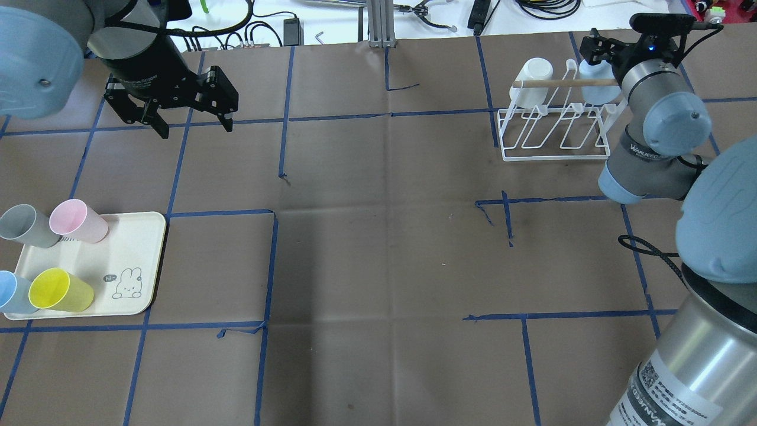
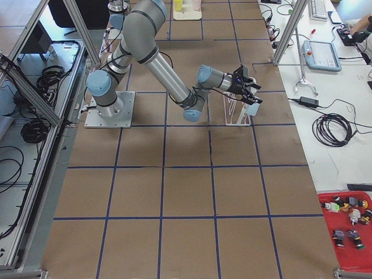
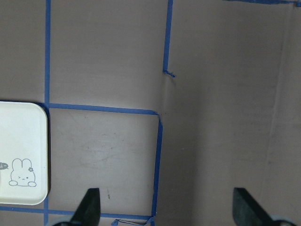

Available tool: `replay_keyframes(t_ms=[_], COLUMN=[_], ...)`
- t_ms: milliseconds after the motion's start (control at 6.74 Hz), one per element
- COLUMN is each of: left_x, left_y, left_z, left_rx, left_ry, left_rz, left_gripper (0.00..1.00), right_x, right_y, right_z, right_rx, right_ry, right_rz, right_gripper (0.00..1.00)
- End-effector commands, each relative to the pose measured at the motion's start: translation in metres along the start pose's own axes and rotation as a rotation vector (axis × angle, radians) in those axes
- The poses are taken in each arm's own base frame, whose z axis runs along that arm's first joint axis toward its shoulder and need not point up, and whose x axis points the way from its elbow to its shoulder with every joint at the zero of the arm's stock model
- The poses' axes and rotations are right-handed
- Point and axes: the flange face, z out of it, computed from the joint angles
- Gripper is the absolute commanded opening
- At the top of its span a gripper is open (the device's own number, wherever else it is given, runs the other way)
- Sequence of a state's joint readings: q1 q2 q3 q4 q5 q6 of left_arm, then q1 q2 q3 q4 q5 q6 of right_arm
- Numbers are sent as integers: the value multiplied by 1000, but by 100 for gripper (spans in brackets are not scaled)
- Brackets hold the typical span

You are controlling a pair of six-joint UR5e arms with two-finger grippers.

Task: Transfer IKEA cup to right arm and place on rack

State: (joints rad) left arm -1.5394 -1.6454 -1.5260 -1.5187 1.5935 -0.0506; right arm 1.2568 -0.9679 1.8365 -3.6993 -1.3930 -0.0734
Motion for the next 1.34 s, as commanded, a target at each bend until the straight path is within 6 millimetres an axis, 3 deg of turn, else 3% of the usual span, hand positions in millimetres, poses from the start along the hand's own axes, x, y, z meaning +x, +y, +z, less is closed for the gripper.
replay_keyframes(t_ms=[0,297,594,891,1039,1188], left_x=[2,3,4,4,4,4], left_y=[-1,-1,0,2,2,2], left_z=[0,-2,-3,-4,-4,-4], left_rx=[6,9,10,13,13,13], left_ry=[-11,-6,-3,-2,-2,-1], left_rz=[-10,-10,-7,-7,-4,0], left_gripper=[100,100,100,100,100,100], right_x=[-2,-23,-69,-113,-129,-131], right_y=[-54,-105,-151,-165,-169,-170], right_z=[-11,-38,-61,-77,-95,-109], right_rx=[-56,-244,-447,-634,-724,-818], right_ry=[-8,-46,-123,-188,-207,-174], right_rz=[7,26,20,0,-5,-24], right_gripper=[100,100,100,100,100,100])
